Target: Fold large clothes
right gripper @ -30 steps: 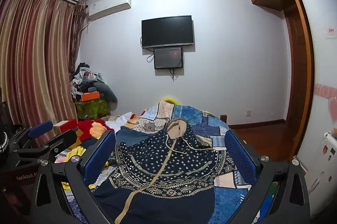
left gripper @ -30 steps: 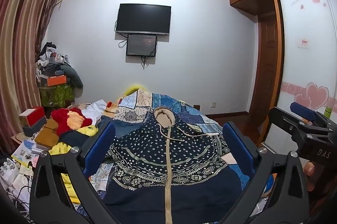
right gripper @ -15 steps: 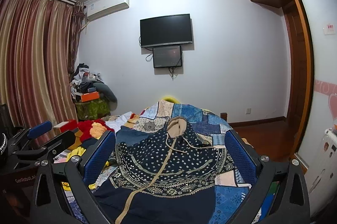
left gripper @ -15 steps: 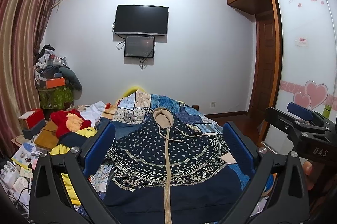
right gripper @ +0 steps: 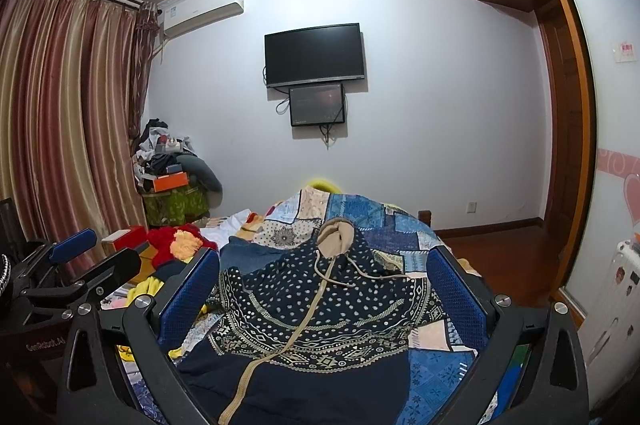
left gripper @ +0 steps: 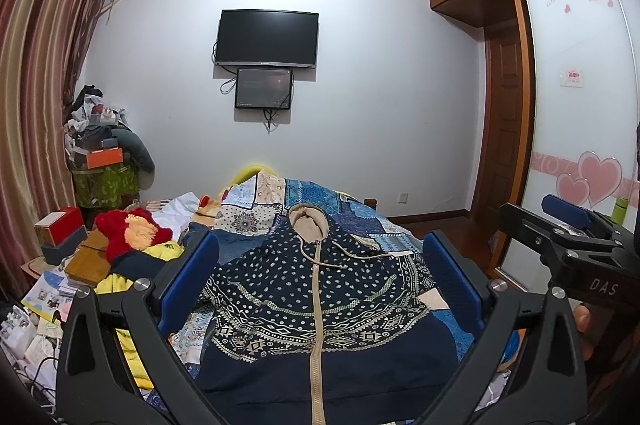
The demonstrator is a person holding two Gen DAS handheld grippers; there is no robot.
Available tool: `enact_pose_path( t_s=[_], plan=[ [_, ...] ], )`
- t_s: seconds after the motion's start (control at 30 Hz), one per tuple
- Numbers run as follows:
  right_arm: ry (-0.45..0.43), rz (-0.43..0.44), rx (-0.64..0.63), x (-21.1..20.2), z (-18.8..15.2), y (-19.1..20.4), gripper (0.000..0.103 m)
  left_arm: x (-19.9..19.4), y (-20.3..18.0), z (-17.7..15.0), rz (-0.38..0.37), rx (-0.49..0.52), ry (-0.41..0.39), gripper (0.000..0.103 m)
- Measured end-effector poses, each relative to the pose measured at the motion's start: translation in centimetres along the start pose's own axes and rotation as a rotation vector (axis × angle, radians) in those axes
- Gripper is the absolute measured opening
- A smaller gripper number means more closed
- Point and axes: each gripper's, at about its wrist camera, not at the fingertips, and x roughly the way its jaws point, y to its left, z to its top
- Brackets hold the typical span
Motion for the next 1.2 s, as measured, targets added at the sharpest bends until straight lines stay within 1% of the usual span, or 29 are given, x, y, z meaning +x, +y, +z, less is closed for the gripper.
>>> enact_pose_path(
  t_s=[0.9, 1.2],
  plan=[
    [0.004, 0.001, 0.002, 0.03, -0.18, 0.20, 0.103, 0.22, -0.25, 0.18, -0.006, 0.003, 0.003, 0.103],
    [0.015, 0.006, 0.015, 0.82, 0.03, -0.27, 0.103, 0.85, 0.14, 0.07, -0.011, 0.000, 0.015, 0.103]
  ],
)
